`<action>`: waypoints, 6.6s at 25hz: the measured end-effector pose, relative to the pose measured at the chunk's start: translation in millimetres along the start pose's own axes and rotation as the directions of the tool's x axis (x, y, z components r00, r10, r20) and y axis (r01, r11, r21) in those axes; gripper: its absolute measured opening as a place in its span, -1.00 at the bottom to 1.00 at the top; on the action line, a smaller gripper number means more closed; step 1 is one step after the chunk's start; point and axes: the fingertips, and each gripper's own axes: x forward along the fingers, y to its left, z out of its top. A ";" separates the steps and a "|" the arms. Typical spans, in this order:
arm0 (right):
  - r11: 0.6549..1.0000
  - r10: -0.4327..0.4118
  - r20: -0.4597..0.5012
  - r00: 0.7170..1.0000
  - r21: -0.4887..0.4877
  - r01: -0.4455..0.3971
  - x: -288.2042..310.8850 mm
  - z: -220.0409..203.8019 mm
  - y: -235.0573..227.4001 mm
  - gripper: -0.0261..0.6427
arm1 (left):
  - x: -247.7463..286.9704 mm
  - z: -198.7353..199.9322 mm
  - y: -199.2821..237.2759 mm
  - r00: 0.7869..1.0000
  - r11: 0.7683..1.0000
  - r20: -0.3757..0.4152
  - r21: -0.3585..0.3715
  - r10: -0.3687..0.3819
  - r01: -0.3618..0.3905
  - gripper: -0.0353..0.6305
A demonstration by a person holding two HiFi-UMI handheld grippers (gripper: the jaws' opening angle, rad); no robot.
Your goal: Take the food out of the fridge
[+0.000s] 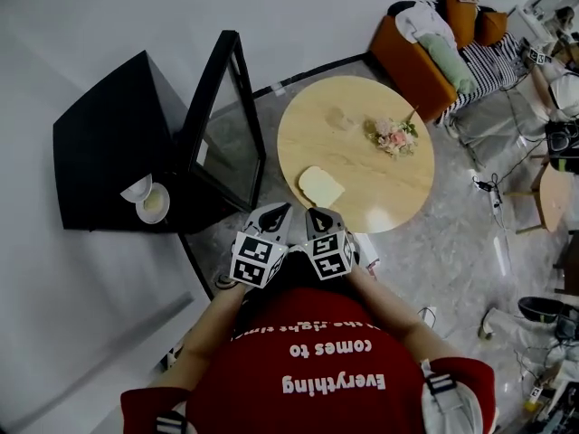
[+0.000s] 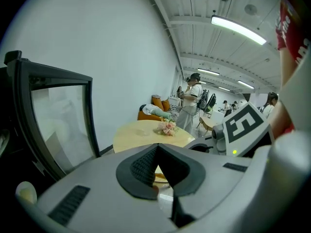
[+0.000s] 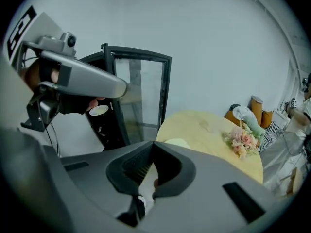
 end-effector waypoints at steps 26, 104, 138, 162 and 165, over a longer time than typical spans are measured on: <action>0.665 0.722 -0.089 0.686 -0.184 -0.724 31.3 54.1 271.3 -0.89 | -230.4 -89.7 106.6 0.758 0.714 0.047 -0.379 0.650 -0.589 -0.89; 0.034 0.813 0.287 0.507 0.845 -0.534 62.4 73.0 295.3 -0.80 | -316.1 -142.0 144.7 0.696 0.647 0.059 -0.431 0.715 -0.629 -0.89; -0.125 0.380 0.515 0.768 0.852 -0.509 -55.1 -66.1 -17.3 -0.80 | -26.5 -23.6 -5.3 0.985 0.984 0.042 -0.054 0.170 -0.167 -0.89; -0.357 -0.002 0.363 0.932 0.870 -0.340 -28.5 -228.3 -158.9 -0.80 | 109.8 -27.1 -120.5 0.990 0.990 -0.084 0.083 -0.111 0.118 -0.89; -0.350 0.005 0.340 0.940 0.882 -0.317 -25.2 -235.1 -160.6 -0.80 | 113.4 -29.1 -122.4 0.990 0.989 -0.089 0.084 -0.111 0.119 -0.89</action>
